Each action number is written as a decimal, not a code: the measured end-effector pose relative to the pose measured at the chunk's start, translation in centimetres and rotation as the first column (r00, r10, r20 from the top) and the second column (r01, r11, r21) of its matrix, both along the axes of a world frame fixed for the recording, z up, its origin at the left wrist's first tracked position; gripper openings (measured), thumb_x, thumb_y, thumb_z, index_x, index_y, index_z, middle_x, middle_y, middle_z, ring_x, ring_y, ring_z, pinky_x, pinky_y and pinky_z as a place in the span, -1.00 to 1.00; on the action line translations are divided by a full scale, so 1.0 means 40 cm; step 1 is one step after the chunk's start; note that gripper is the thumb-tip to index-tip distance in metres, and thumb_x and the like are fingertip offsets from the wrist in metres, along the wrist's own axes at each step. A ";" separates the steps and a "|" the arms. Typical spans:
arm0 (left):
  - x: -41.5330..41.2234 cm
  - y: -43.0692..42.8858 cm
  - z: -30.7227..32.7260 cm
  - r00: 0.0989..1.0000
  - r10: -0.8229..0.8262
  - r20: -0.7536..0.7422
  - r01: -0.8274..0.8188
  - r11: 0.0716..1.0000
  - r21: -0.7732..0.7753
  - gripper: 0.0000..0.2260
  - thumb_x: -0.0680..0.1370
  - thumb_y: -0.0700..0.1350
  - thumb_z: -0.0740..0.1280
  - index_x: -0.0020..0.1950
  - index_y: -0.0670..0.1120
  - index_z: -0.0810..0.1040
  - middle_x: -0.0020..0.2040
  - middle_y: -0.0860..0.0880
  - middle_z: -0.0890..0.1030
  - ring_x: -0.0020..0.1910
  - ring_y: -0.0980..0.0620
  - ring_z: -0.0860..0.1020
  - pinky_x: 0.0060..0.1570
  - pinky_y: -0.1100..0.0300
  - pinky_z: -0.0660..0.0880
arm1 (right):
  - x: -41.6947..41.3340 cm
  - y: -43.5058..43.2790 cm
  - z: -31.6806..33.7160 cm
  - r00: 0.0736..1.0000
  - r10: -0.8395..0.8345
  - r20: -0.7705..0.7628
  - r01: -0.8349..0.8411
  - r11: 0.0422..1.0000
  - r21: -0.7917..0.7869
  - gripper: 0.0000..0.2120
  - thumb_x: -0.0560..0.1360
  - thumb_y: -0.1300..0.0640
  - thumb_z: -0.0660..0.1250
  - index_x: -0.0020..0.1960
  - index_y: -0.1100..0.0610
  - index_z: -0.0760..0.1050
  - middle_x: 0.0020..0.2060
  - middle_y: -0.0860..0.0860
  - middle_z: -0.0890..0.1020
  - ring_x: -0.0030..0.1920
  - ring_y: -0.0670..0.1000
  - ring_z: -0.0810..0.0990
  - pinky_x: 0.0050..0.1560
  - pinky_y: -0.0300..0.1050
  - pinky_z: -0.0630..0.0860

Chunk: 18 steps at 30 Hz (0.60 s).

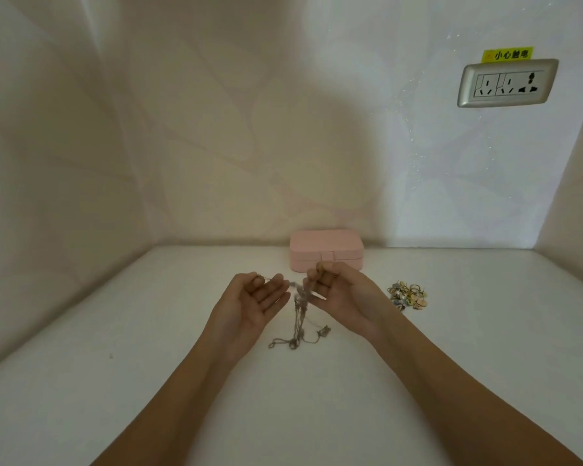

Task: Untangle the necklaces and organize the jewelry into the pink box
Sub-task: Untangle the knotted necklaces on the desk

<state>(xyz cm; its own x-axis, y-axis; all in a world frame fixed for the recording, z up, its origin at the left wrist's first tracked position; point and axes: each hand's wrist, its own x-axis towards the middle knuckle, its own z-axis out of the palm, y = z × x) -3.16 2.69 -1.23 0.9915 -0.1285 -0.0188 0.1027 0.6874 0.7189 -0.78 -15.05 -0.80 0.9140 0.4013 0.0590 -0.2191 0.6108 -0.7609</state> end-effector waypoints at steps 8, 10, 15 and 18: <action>0.013 0.037 0.011 0.986 0.024 -0.165 -0.005 0.993 0.116 -0.73 0.61 -0.06 0.17 -0.28 -0.08 0.33 -0.51 0.04 0.23 -0.61 0.14 0.21 -0.67 0.36 0.17 | 0.011 -0.019 0.017 0.961 -0.273 0.043 0.274 0.961 -0.045 -0.81 0.63 0.28 0.09 -0.08 0.25 0.44 -0.40 0.08 0.61 -0.37 0.00 0.63 -0.31 -0.13 0.62; 0.020 0.048 0.007 0.985 0.048 -0.169 0.004 0.957 0.291 -0.73 0.61 -0.05 0.20 -0.28 -0.07 0.34 -0.48 0.04 0.25 -0.59 0.15 0.19 -0.66 0.36 0.12 | 0.015 -0.024 0.017 0.947 -0.319 0.031 0.320 0.946 -0.050 -0.81 0.64 0.28 0.09 -0.09 0.24 0.43 -0.43 0.06 0.58 -0.41 -0.02 0.60 -0.33 -0.15 0.61; 0.010 0.065 0.008 0.990 0.023 -0.138 0.060 0.824 0.564 -0.79 0.57 -0.09 0.30 -0.23 -0.11 0.41 -0.43 -0.02 0.42 -0.53 0.09 0.38 -0.54 0.28 0.40 | 0.014 -0.031 0.005 0.938 -0.317 0.139 0.345 0.834 -0.430 -0.84 0.61 0.24 0.18 -0.16 0.16 0.40 -0.42 0.01 0.43 -0.47 -0.08 0.38 -0.42 -0.25 0.42; 0.002 0.061 -0.012 0.994 0.071 -0.085 0.018 0.654 0.756 -0.81 0.54 -0.14 0.36 -0.20 -0.20 0.45 -0.35 -0.12 0.51 -0.46 0.00 0.51 -0.43 0.18 0.52 | 0.018 -0.032 -0.013 0.923 -0.228 0.310 0.385 0.520 -0.763 -0.90 0.56 0.21 0.26 -0.14 0.14 0.45 -0.38 -0.02 0.44 -0.42 -0.09 0.35 -0.39 -0.28 0.30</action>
<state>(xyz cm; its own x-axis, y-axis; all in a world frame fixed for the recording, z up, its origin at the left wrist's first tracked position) -3.07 5.14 -1.71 0.9811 0.0004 -0.1934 0.1927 -0.0841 0.9776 -0.04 -16.32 -1.31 0.9988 0.0486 0.0109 0.0231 -0.2587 -0.9657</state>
